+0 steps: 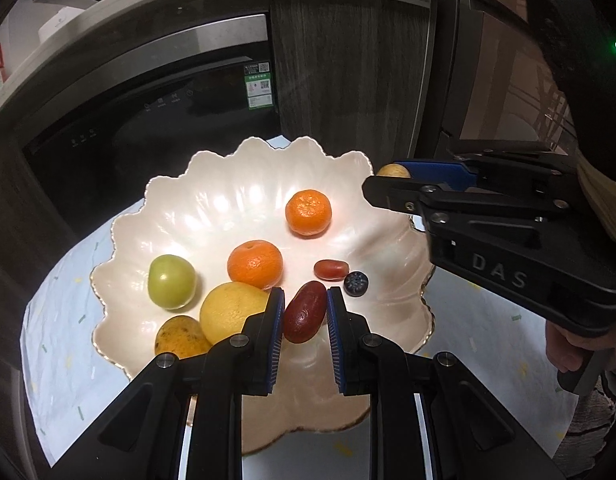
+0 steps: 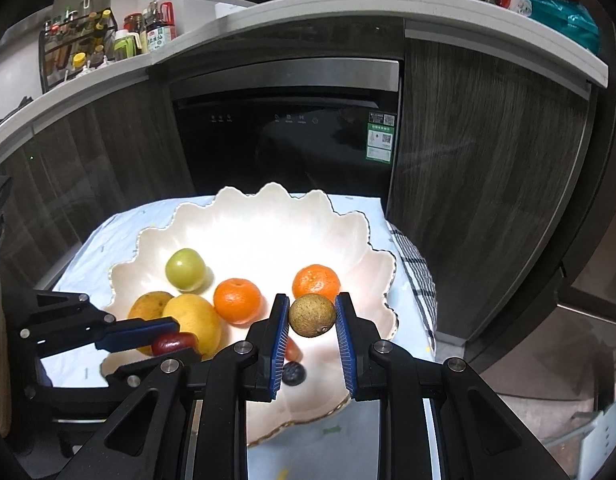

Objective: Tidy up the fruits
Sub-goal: 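Lift the red date and brown fruit and carry them over the white bowl, then open both grippers to drop the red date and brown fruit into the bowl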

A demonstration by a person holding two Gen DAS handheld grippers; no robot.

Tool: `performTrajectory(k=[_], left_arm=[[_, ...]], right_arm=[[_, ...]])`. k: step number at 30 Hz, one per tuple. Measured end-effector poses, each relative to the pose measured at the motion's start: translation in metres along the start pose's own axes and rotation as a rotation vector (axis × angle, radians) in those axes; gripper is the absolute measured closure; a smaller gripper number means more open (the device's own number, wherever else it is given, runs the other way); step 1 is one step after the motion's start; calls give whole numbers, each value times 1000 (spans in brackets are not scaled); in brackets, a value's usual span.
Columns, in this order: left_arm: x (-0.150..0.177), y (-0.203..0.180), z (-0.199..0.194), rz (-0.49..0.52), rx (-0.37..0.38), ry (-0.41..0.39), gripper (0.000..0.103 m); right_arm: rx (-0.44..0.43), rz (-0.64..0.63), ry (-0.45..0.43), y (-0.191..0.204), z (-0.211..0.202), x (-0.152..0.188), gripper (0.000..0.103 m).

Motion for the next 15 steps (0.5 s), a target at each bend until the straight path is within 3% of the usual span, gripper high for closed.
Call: performTrajectory(k=[11,15], left_arm=[[-1,-3,13,10,28,20,80],[0,0,12,-1,24,21,66]], right_arm=[[22,15,23,-7,18,-1,78],[35,19,35,-9,22,1,74]])
Point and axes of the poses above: each gripper's, at about its wrist camera, not at the fingertips, and z roughly the way its jaws point, y to its left, x to its underside, the point moved 4 cm from there along z, roughly the way its jaws point
